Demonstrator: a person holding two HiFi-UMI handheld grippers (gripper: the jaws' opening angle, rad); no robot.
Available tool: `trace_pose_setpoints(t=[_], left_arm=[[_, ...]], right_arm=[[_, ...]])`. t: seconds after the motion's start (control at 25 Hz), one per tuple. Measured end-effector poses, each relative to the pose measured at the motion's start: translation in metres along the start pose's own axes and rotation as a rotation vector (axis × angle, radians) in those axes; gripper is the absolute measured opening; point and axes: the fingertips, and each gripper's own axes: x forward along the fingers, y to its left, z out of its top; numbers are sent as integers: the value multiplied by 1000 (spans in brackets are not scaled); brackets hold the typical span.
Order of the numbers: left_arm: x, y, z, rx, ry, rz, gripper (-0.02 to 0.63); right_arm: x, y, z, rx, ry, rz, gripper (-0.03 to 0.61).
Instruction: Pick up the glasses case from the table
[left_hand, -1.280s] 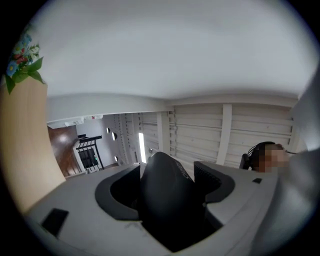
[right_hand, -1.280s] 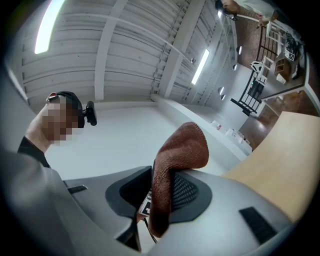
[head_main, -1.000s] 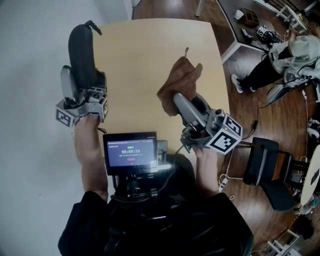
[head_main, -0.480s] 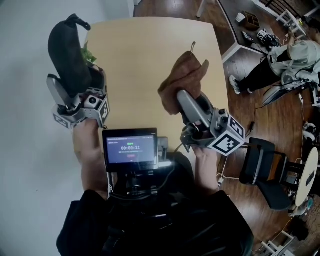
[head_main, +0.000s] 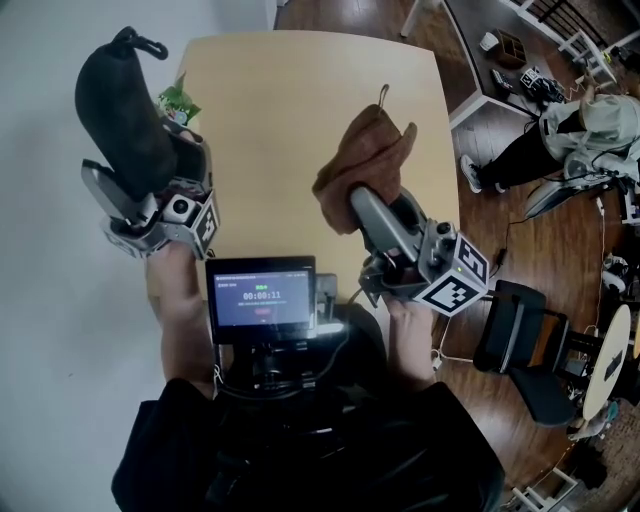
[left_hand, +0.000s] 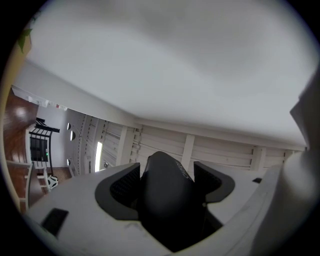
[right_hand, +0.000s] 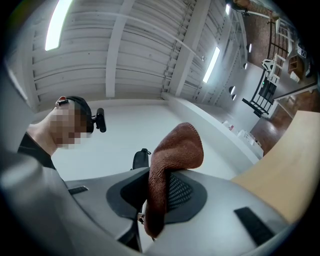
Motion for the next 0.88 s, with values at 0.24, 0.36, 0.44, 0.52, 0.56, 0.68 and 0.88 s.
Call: trace_pose_setpoints(t=[0.24,0.36,0.44,0.52,0.56,0.68,0.88], left_arm=[[7,3,1,-4,16,3,345],[8,2,-1,-8,22,-1,344],[9,2,-1,-8,25,-2,345],[9,3,-2,-10,27,-3,344],[9,3,-2,-12,27,-3,345],[3,7,0,-18,26,-5,345],[-7,17,9,-27,24,0,345]], right_arm=[[0,1,1,-1,4,-1,72],[0,2,1,-6,2,2,72],[-1,3,2,-9,1,3,72],[-1,3,2,-11,2,1,72],[-1,3,1,-12,2,0,72],[0,1,-4,-19,4,-3,72],[6,-5,-15,-27,6,-9,72]])
